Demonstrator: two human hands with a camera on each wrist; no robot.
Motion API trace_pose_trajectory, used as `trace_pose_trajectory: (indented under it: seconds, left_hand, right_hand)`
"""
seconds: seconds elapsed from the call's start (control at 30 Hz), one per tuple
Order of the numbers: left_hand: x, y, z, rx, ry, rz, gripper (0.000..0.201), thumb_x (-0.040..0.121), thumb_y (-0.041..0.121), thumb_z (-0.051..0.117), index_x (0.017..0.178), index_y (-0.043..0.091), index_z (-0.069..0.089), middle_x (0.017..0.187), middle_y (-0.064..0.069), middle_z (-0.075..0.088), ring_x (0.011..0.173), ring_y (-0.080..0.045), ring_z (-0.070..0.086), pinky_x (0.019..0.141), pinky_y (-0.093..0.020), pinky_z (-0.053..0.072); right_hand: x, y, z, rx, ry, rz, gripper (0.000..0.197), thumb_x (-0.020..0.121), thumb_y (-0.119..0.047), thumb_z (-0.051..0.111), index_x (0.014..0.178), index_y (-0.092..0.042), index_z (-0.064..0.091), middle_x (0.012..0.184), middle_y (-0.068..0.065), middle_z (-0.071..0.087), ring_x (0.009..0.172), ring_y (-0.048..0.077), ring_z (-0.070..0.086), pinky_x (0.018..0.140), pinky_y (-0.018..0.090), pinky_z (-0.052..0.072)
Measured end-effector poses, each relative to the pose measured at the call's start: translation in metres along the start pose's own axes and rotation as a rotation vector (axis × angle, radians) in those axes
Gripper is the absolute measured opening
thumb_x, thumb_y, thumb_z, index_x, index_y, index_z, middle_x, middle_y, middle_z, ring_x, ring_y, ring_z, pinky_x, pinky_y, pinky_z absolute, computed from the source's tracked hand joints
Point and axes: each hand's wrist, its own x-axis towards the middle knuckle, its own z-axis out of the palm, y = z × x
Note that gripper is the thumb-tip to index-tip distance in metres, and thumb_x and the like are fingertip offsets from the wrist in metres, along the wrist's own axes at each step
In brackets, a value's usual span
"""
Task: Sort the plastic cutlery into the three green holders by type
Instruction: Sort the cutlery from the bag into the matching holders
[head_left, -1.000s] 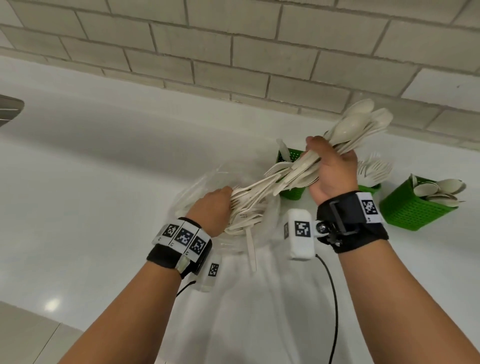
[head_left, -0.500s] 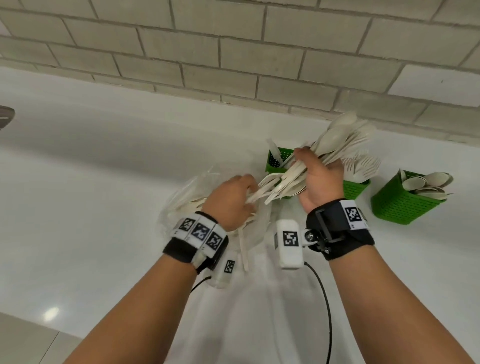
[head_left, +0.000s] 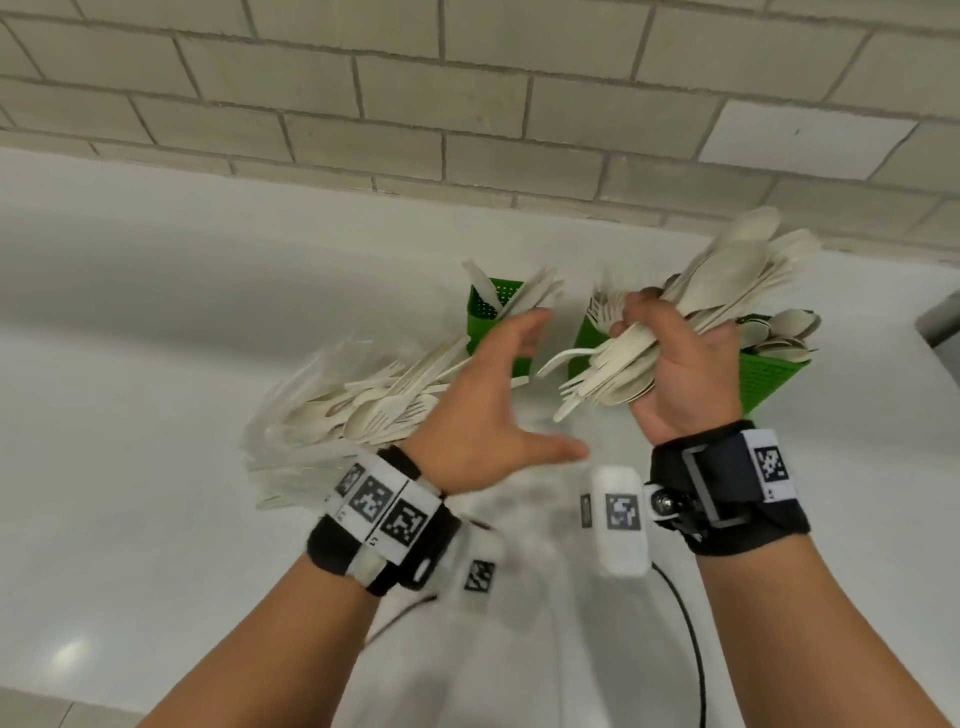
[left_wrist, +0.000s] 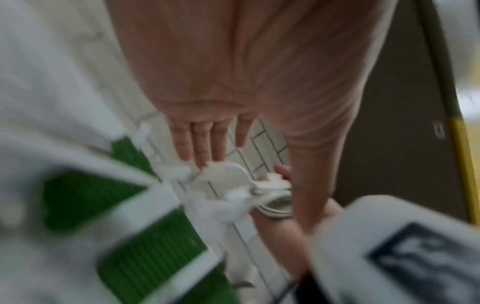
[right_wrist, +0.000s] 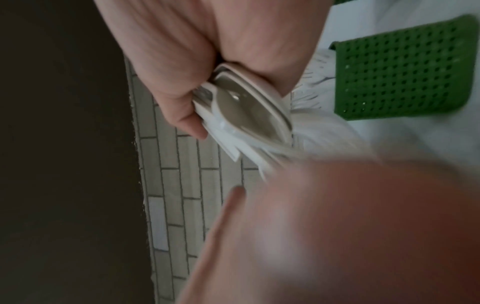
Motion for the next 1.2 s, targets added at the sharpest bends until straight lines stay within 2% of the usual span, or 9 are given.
trace_pose_trajectory:
  seconds: [0.1,0.27,0.47,0.57,0.7,0.87,1.0,1.07,1.2]
  left_hand:
    - [0.009,0.003,0.042,-0.029,-0.04,-0.007,0.113,0.06,0.032,0.092,0.149,0.02,0.022,0.147,0.004,0.039,0.132,-0.005,0.038,0.11,-0.021,0.033]
    - [0.022,-0.018,0.098,-0.101,0.006,-0.133,0.077,0.059,0.03,0.088,0.126,0.018,0.052,0.115,0.005,0.067,0.104,-0.008,0.064,0.091,-0.037,0.054]
    - [0.015,-0.054,0.122,-0.282,-0.168,-0.253,0.11,0.048,0.021,0.095,0.139,0.019,0.033,0.129,0.006,0.057,0.122,-0.007,0.054,0.104,-0.041,0.046]
    - [0.012,-0.057,0.114,-0.391,-0.107,-0.238,0.12,0.049,0.029,0.095,0.147,0.02,0.026,0.14,0.003,0.049,0.132,-0.008,0.045,0.111,-0.031,0.037]
    - [0.026,-0.037,0.112,-0.555,-0.043,-0.212,0.077,0.064,0.005,0.088,0.13,0.012,0.049,0.122,-0.003,0.065,0.116,-0.011,0.06,0.095,-0.026,0.049]
    - [0.038,-0.026,0.118,-0.449,0.144,-0.143,0.035,0.077,0.013,0.08,0.108,0.008,0.067,0.1,-0.001,0.073,0.095,-0.008,0.069,0.081,-0.019,0.051]
    - [0.04,-0.04,0.127,-0.34,0.117,-0.218,0.034,0.082,0.032,0.073,0.107,0.009,0.071,0.1,-0.004,0.074,0.094,-0.009,0.068,0.084,-0.025,0.052]
    - [0.04,-0.041,0.132,-0.384,0.134,-0.262,0.032,0.084,0.035,0.071,0.106,0.011,0.073,0.1,-0.006,0.075,0.097,-0.013,0.069,0.088,-0.032,0.054]
    - [0.051,-0.035,0.119,-0.803,0.287,-0.344,0.031,0.09,0.023,0.065,0.108,-0.001,0.066,0.094,-0.013,0.074,0.094,-0.025,0.071,0.085,-0.036,0.055]
  right_hand:
    - [-0.01,0.003,-0.012,-0.068,-0.1,-0.02,0.023,0.077,0.008,0.066,0.079,-0.015,0.062,0.074,0.005,0.06,0.069,0.019,0.059,0.07,0.034,0.05]
    - [-0.019,0.007,-0.041,-0.509,-0.217,-0.139,0.032,0.069,0.008,0.079,0.076,-0.021,0.067,0.071,-0.007,0.069,0.072,0.01,0.068,0.07,0.025,0.055]
    - [-0.019,0.036,-0.084,-0.648,-0.215,0.112,0.021,0.068,0.004,0.082,0.079,-0.006,0.068,0.074,0.006,0.071,0.071,0.014,0.07,0.069,0.033,0.054]
    - [-0.015,0.031,-0.088,-0.63,-0.209,0.026,0.023,0.071,0.008,0.079,0.077,-0.012,0.068,0.073,0.0,0.071,0.071,0.01,0.07,0.066,0.026,0.056]
    - [-0.017,0.04,-0.086,-0.724,-0.353,0.129,0.028,0.076,0.012,0.071,0.095,-0.008,0.065,0.084,0.004,0.068,0.074,-0.002,0.066,0.073,0.03,0.056]
    - [-0.017,0.048,-0.088,-0.875,-0.355,0.165,0.041,0.085,0.012,0.059,0.121,-0.006,0.051,0.095,-0.008,0.054,0.08,-0.006,0.054,0.065,0.0,0.042]
    - [-0.011,0.063,-0.084,-1.157,-0.582,0.133,0.037,0.094,-0.006,0.054,0.131,0.002,0.05,0.125,0.015,0.058,0.117,0.026,0.054,0.091,0.02,0.041]
    - [-0.006,0.064,-0.09,-1.372,-0.713,0.073,0.052,0.086,-0.024,0.065,0.134,-0.008,0.051,0.127,0.012,0.059,0.117,0.026,0.055,0.1,0.032,0.042]
    - [0.003,0.045,-0.105,-1.237,-0.788,0.236,0.059,0.067,-0.033,0.084,0.118,-0.019,0.056,0.107,-0.004,0.066,0.096,0.012,0.062,0.087,0.034,0.051]
